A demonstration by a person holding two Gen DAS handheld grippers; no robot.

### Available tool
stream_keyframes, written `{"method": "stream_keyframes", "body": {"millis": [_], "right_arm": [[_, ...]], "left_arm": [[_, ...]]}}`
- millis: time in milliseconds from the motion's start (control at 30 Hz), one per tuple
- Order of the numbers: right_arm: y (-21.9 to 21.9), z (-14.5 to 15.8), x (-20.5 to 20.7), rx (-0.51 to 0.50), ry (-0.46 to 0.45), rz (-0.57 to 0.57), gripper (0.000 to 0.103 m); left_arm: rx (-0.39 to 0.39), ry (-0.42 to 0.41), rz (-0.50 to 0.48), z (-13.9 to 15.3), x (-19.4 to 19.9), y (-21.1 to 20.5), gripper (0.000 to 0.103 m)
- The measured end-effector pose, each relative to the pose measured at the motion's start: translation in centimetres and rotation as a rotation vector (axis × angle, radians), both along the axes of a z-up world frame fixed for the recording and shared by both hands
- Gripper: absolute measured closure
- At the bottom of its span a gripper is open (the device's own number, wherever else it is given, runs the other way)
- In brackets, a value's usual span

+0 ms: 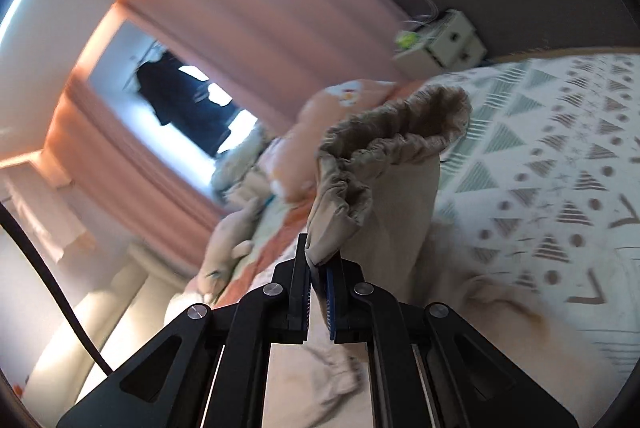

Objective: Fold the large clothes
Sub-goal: 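Grasp the elastic sleeve cuff with the right gripper and lay it on the jacket body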

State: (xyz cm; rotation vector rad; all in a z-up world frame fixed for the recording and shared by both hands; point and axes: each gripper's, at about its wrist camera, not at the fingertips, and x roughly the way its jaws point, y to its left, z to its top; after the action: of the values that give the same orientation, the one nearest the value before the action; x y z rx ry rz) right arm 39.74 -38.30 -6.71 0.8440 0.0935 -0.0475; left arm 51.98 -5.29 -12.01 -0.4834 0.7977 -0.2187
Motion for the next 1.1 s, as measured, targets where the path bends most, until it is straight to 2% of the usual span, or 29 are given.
{"method": "stream_keyframes", "body": {"millis": [200,500,800,1000,1067,1100], "right_arm": [[7.6,3.2,2.1,-0.096,-0.024,0.108,0.100],[15.1,4.4,5.8,-0.124,0.028,0.223,0.100],[18.4,0.9,11.9,-0.140,0.131,0.324,0.100],[19.1,-1.0,17.3,-0.143,0.249,0.401,0.099],[19.8,-1.9,18.7,-0.111,0.315,0.463,0.091],[20.3,-2.5,19.4,-0.093,0.346,0.502,0.069]], "left_arm": [[0.036,-0.013,0.020,0.6,-1.3,3.0,0.007],[-0.005,-0.011,0.087,0.5,-2.2,7.9,0.007],[-0.024,0.011,0.113,-0.5,-2.0,9.8,0.007],[-0.028,0.024,0.130,-0.9,-1.5,9.6,0.007],[-0.029,0.027,0.137,-1.0,-1.4,9.4,0.007],[-0.030,0.029,0.139,-1.1,-1.3,9.2,0.007]]}}
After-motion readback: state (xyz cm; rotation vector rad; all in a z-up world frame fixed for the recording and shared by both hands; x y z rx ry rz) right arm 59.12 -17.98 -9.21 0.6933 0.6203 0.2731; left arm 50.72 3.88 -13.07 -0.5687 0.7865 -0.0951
